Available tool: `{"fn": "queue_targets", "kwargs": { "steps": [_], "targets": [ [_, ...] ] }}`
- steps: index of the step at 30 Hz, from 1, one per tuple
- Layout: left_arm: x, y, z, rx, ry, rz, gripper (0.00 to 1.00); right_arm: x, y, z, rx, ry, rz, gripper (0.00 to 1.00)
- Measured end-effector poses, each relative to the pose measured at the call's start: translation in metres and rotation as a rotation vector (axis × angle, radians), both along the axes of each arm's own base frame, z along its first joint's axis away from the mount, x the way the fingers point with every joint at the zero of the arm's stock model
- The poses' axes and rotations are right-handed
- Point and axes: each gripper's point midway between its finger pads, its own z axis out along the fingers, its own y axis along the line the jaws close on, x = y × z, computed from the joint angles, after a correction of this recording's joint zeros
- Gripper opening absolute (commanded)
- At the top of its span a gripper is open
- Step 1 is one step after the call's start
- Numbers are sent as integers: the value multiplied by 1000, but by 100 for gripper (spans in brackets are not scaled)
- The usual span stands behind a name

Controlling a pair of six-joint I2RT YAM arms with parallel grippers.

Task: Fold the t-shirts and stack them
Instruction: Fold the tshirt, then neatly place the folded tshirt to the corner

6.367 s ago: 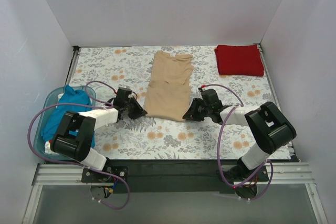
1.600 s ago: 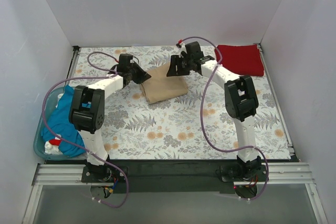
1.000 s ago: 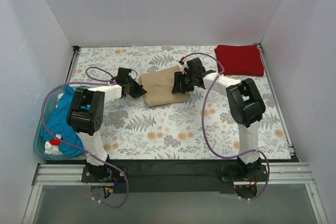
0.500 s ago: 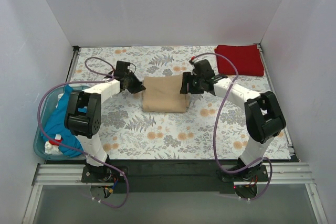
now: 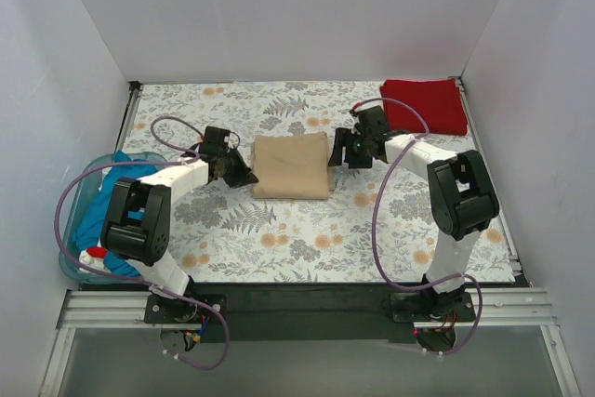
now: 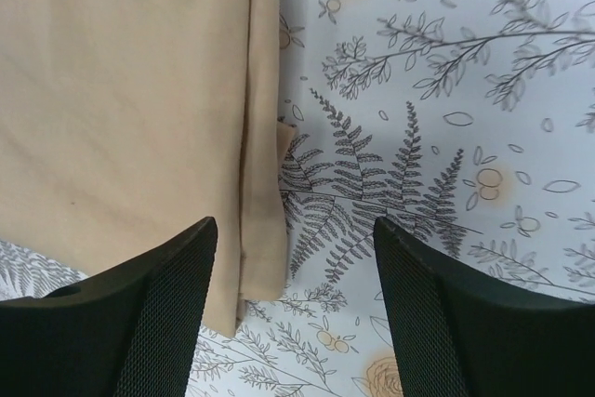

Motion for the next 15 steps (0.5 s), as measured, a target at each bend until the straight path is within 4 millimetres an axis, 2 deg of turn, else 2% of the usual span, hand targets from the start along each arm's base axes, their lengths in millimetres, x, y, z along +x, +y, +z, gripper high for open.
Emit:
{"fn": "queue_targets", "kwargs": {
  "steps": [4,5,9,15],
  "targets": [
    [-37,2,-32,18,94,-9,0,-6,7,-24,5,64,31,77],
    [-42,2,-37,17,107,-7,0,-2,12,-22,20,61,42,77],
    [-41,1,-38,2,101,5,0,10,23,-21,42,41,58,77],
    [-40,0,-38,-5,102,15,0,10,47,-23,80,30,102,74]
  ]
}}
